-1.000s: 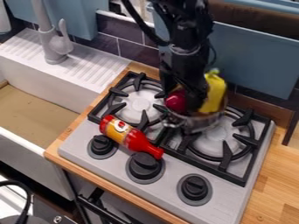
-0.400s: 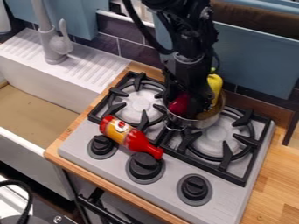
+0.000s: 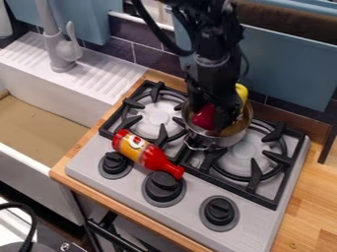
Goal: Put the red object on the left burner
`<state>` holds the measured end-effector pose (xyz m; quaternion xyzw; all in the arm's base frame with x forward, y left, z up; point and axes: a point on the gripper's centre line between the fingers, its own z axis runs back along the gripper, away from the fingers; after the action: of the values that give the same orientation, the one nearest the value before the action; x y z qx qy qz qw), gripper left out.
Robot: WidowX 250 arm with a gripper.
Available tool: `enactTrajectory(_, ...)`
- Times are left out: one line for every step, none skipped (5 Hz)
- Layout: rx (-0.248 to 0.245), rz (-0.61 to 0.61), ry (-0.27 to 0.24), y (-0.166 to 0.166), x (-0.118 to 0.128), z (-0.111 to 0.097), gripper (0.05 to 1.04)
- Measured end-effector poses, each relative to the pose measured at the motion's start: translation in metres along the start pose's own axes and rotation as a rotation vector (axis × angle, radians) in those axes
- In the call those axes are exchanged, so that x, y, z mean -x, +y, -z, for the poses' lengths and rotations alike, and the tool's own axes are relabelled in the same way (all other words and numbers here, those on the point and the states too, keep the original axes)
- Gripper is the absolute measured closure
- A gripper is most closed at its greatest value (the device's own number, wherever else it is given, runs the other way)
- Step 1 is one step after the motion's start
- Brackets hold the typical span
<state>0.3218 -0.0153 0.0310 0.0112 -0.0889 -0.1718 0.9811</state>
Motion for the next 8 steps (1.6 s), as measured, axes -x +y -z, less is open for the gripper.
enactTrajectory(-0.009, 0.016, -0.044, 0.005, -0.002, -0.016, 0.317)
enactTrajectory(-0.019, 0.002, -0.072, 0.013, 0.001, -0.025, 0.317)
enactTrajectory(-0.003, -0.011, -0.089, 0.029, 0.009, -0.029, 0.317)
enactTrajectory(-0.005, -0.046, -0.109, 0.051, 0.019, -0.033, 0.317)
enactTrajectory(-0.021, -0.075, -0.122, 0.074, 0.028, -0.037, 0.317)
enactTrajectory(-0.027, -0.073, -0.124, 0.099, 0.036, -0.029, 0.317)
enactTrajectory(-0.040, -0.100, -0.126, 0.119, 0.039, -0.023, 0.317)
enactTrajectory(-0.072, -0.116, -0.112, 0.127, 0.042, 0.000, 0.317)
